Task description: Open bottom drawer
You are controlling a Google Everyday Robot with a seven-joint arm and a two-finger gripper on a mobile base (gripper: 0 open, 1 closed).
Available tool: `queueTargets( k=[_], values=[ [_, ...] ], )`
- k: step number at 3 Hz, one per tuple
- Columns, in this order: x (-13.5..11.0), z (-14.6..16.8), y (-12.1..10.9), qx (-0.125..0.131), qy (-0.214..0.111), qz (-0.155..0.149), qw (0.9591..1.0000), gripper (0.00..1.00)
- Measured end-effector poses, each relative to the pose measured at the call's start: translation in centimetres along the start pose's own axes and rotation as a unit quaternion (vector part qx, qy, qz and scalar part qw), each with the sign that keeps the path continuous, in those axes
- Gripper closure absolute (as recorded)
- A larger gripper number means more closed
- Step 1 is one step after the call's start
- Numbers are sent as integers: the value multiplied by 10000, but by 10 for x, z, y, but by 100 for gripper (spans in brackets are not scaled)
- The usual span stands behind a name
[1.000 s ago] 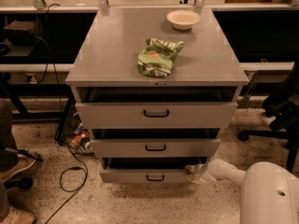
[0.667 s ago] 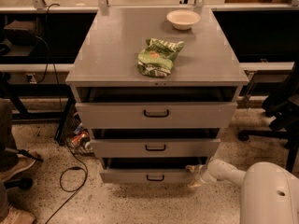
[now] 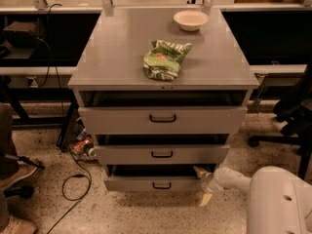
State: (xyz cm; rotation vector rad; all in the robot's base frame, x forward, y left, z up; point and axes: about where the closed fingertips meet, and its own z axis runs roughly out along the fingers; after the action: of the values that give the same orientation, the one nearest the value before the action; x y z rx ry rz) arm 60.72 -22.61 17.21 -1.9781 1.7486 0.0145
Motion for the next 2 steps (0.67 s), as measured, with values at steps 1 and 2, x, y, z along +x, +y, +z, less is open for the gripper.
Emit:
queueTargets(
  k=[1, 2],
  values=[
    [-3, 9, 5, -107, 134, 61, 9998, 0],
    [-4, 16, 11, -206, 198, 134, 9995, 16]
  ],
)
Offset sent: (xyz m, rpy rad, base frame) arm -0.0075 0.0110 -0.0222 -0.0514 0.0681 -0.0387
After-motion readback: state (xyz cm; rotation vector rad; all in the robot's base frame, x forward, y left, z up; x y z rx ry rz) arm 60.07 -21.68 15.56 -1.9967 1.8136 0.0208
